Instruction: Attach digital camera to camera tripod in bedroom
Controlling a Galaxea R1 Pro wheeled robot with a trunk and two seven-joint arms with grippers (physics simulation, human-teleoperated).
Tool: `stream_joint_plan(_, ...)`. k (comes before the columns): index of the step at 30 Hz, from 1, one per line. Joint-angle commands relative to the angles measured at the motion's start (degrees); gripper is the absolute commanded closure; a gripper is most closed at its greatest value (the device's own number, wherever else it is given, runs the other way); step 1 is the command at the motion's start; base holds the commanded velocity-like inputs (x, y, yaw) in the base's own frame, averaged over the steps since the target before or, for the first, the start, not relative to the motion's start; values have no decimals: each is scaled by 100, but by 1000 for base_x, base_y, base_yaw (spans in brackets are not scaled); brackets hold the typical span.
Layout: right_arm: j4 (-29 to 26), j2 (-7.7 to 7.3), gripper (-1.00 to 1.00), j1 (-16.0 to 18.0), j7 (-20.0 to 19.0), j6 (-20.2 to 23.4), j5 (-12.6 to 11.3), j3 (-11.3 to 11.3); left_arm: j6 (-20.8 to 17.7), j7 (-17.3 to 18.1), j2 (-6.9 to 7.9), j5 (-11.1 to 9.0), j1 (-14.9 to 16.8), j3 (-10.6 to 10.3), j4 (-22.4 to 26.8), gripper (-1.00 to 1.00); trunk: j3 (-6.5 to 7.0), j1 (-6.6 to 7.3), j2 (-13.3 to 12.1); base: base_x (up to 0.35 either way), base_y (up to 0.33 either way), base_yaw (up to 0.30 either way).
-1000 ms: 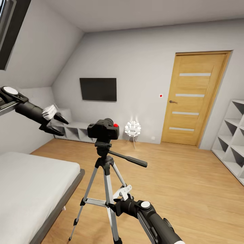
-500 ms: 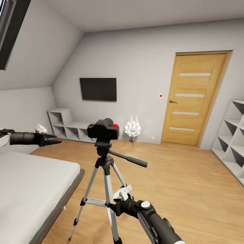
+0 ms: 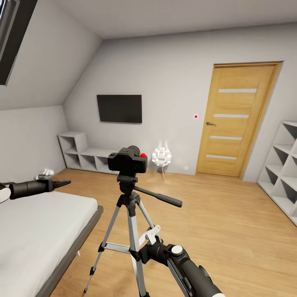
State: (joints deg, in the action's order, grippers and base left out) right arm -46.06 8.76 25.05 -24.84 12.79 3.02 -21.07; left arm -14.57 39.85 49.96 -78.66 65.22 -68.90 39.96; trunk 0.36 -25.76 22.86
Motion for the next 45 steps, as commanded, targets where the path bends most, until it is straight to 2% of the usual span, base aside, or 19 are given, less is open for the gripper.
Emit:
stream_joint_plan(1,-9,1,-100,0,-21,24,32,6,-46,-32,-9,-76,-55,-10,0,-100,-3,-3,6,0,0,0)
stream_joint_plan(5,-9,-1,-100,0,-21,19,32,6,-118,-108,-61,-122,-192,26,-1,-100,-3,-3,6,0,0,0)
stream_joint_plan(11,-27,-18,-100,0,-35,14,23,8,-605,-177,-146,-171,-355,46,54,-100,-3,-3,6,0,0,0)
stream_joint_plan(15,-58,-31,-100,-1,-49,14,13,13,-731,-204,-192,-181,-535,73,68,-100,-3,-3,6,0,0,0)
stream_joint_plan(18,-81,-40,-100,-10,-57,11,10,18,-797,-255,-295,-174,-744,254,60,-100,-3,-3,6,0,0,0)
stream_joint_plan(23,-97,-47,-100,-32,-64,12,7,22,-869,-531,-419,-157,-1099,796,32,-100,-3,-3,6,0,0,0)
stream_joint_plan(26,-101,-48,-100,-38,-69,12,7,23,-899,-728,-476,-147,-1240,1037,16,-100,-3,-3,6,0,0,0)
stream_joint_plan(29,-103,-49,-100,-42,-70,13,6,23,-914,-878,-524,-148,-1360,1166,-34,-100,-3,-3,6,0,0,0)
stream_joint_plan(33,-104,-49,-100,-47,-70,13,6,19,-919,-959,-599,-152,-1550,1231,-152,-100,-3,-3,6,0,0,0)
stream_joint_plan(35,-105,-50,-100,-49,-70,21,6,19,-905,-993,-695,-155,-1767,1256,-298,-100,-3,-3,6,0,0,0)
stream_joint_plan(36,-105,-50,-100,-50,-70,31,6,21,-888,-1018,-870,-153,-2050,1277,-513,-100,-3,-3,6,0,0,0)
stream_joint_plan(37,-105,-50,-100,-50,-70,31,6,21,-888,-1018,-870,-153,-2050,1277,-513,-100,-3,-3,6,0,0,0)
stream_joint_plan(42,-105,-54,-100,-52,-73,50,5,25,-763,-1043,-1468,-148,-2779,1299,-1417,-100,-3,-3,6,0,0,0)
stream_joint_plan(43,-105,-54,-100,-52,-73,50,5,25,-763,-1043,-1468,-148,-2779,1299,-1417,-100,-3,-3,6,0,0,0)
stream_joint_plan(45,-105,-53,-100,-52,-73,54,6,27,-661,-1030,-1685,-158,-3040,1303,-1870,-100,-3,-3,6,0,0,0)
